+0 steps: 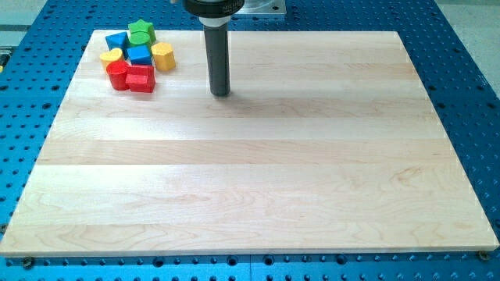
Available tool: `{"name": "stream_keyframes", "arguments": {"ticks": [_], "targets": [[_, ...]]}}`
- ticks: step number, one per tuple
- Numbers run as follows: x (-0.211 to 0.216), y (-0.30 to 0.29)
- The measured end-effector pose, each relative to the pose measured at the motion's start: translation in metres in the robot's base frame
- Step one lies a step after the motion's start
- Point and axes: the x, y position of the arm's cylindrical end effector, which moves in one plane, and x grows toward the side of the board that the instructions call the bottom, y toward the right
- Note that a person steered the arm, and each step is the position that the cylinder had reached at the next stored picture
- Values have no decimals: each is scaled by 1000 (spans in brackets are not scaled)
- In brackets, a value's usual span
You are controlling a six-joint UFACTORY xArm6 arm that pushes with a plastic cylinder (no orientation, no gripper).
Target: Form a horizontal line with blue and green blocks
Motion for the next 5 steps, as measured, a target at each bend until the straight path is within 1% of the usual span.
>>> {"name": "stream_keyframes", "arguments": {"ticks": [2, 3, 4, 5], "targets": [[-2, 0], [2, -19], [25, -48], [60, -128]]}}
